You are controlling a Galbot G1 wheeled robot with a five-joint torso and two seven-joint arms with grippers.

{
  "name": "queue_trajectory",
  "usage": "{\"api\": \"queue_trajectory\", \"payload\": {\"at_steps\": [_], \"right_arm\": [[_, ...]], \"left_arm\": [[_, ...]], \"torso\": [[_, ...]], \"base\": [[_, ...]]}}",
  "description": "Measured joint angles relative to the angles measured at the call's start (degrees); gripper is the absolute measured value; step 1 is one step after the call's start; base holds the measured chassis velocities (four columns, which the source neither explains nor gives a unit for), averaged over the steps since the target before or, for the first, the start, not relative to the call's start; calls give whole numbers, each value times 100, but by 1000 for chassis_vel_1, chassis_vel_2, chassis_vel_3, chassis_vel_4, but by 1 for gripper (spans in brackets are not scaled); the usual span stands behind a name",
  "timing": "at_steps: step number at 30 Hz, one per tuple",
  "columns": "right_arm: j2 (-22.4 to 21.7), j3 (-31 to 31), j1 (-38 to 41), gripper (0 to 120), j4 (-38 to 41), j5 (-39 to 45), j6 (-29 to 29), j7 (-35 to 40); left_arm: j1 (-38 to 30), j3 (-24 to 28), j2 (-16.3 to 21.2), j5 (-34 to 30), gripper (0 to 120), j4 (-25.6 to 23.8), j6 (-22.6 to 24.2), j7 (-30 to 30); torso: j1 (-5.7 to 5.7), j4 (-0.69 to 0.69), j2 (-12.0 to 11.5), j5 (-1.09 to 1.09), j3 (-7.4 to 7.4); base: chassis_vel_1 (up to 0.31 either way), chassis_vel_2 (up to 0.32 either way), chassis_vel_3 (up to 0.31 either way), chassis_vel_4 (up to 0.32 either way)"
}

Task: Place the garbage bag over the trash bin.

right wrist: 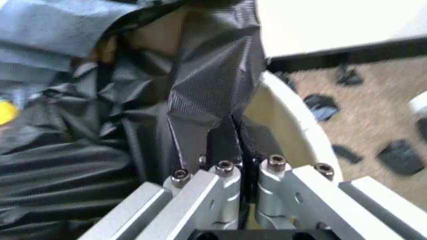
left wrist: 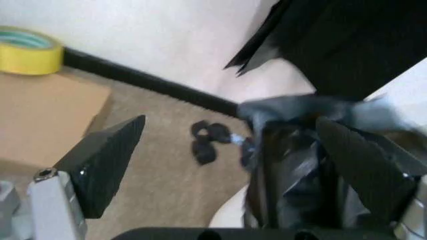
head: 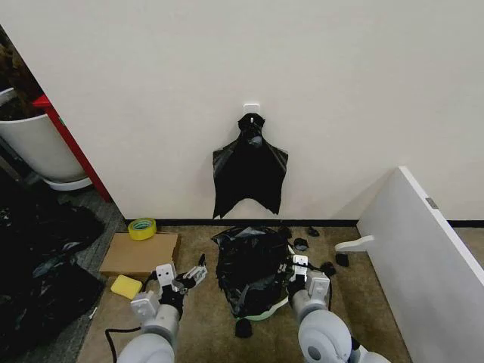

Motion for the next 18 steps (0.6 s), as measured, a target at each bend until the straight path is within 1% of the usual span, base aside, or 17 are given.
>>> {"api": "queue_trajectory", "payload": {"at_steps": [4,5,8,11,12,13,15,18], "right_arm": [[-54,-55,-1,0,-188,-520,201,-202],[-54,-55,-1,0,-188,-520,201,-202],[-58,-70,-68,0,-179,-611,226,-220],[-41,-79,-116,0,-127,-688,225,-209],[-41,-79,-116,0,-127,-688,225,-209],[-33,-80,-123,0,-124,-752,221,-189],[-25,-79,-132,0,-124,-874,204,-140],[-28,-73,-145,0,-111,-895,143,-103]], "left_arm": [[-327,148,124,-435,100,-156,352,-88],[-327,148,124,-435,100,-156,352,-88],[-549,469,180,-630,100,-181,585,-209],[-810,899,196,-669,100,-34,747,-320],[-810,899,196,-669,100,-34,747,-320],[-900,1037,183,-669,100,45,797,-380],[-1078,1257,115,-655,97,202,919,-519],[-1336,1426,-21,-637,97,401,1093,-723]], "torso": [[0,3,0,1,0],[0,3,0,1,0],[0,2,0,1,0],[0,2,0,1,0],[0,2,0,1,0],[0,2,0,1,0],[0,2,0,1,0],[0,2,0,0,0]], "base": [[0,0,0,0],[0,0,0,0],[0,0,0,0],[0,0,0,0],[0,0,0,0],[0,0,0,0],[0,0,0,0],[0,0,0,0]]}}
